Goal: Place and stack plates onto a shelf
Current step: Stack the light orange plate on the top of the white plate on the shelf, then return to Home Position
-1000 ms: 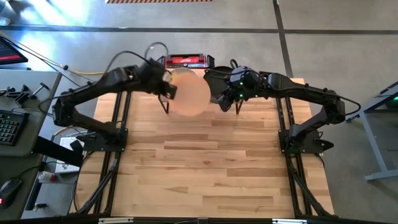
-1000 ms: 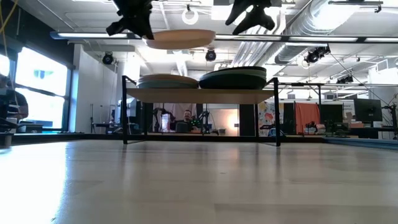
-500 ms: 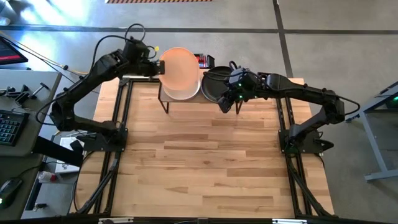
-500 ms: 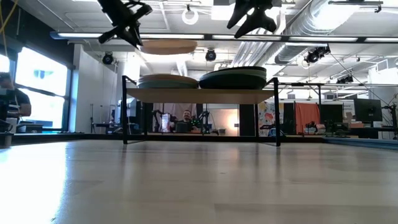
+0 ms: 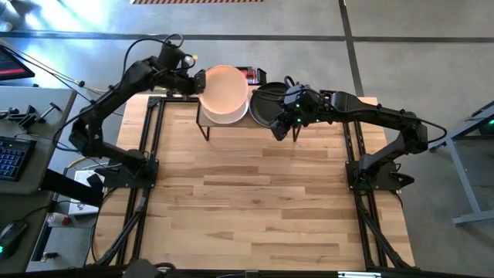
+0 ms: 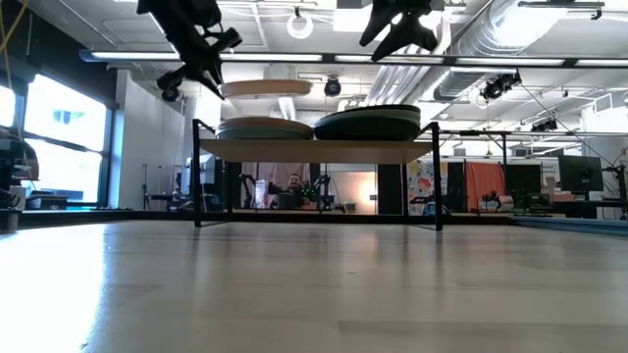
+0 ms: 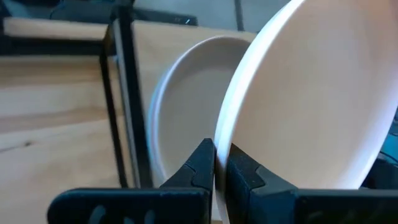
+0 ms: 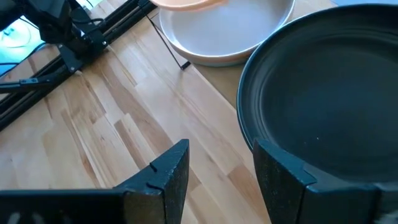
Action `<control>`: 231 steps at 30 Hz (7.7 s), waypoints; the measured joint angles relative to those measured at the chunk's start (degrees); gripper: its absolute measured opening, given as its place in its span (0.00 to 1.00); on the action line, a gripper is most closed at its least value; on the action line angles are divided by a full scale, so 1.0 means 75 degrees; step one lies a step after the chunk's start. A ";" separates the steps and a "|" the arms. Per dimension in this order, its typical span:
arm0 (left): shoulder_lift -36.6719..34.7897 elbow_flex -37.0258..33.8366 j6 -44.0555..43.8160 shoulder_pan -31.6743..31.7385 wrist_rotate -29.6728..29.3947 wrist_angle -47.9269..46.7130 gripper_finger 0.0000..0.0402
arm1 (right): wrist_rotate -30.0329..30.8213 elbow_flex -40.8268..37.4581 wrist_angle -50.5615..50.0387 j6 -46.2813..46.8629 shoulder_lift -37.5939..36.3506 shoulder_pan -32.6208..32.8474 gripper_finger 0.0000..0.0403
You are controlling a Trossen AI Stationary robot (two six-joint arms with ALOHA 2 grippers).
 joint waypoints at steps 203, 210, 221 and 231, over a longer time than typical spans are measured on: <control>0.1861 0.0016 0.1014 -0.1105 0.0276 0.0730 0.12 | 0.0756 -0.0009 -0.0586 0.0142 0.0647 0.0516 0.39; 0.1451 -0.0006 0.1090 -0.1098 0.0079 0.0750 0.08 | 0.0815 -0.0009 -0.0585 0.0018 0.0647 0.0516 0.39; 0.0581 -0.0004 0.1719 -0.1100 0.0136 0.1089 0.04 | 0.0842 -0.0009 -0.0585 -0.0054 0.0644 0.0516 0.39; -0.1235 -0.0004 0.2942 -0.1615 0.0095 0.1040 0.04 | 0.1382 -0.0003 -0.0726 -0.1115 0.0420 0.0846 0.39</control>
